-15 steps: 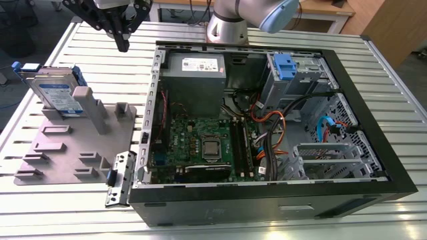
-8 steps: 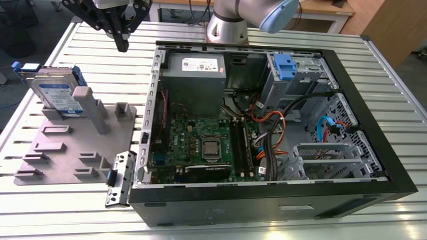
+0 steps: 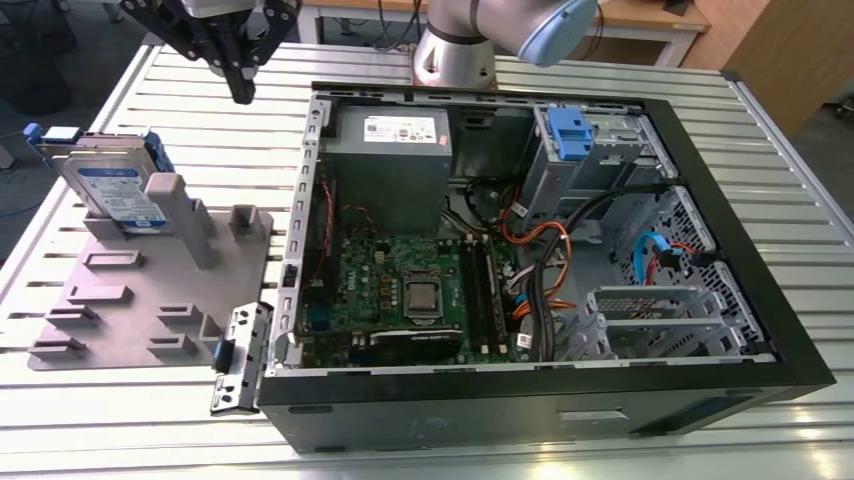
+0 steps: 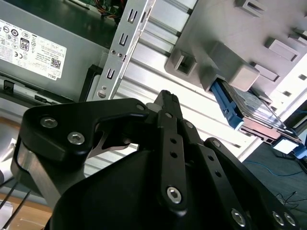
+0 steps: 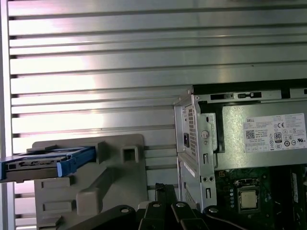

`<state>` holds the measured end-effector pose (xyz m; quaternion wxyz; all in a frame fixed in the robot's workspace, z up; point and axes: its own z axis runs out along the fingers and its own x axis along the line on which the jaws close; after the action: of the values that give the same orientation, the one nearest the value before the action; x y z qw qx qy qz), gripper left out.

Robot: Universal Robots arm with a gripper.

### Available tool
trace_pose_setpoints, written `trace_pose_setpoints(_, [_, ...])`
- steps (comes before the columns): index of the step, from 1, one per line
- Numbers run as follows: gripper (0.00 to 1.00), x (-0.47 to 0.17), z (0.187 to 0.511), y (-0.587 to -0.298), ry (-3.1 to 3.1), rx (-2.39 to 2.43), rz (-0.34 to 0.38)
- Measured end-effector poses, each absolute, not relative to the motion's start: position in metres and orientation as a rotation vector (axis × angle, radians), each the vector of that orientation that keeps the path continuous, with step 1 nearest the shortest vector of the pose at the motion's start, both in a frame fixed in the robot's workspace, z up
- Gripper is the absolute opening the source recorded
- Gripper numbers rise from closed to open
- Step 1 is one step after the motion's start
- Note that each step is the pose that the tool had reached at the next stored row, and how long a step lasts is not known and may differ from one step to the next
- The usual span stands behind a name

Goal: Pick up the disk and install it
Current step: 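Reach for the disk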

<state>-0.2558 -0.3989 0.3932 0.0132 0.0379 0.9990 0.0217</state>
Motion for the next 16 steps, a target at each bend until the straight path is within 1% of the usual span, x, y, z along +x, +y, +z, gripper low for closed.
trace_pose_setpoints(16, [0.11,-0.284,0.393,-0.399,3.112,0.118,0.068])
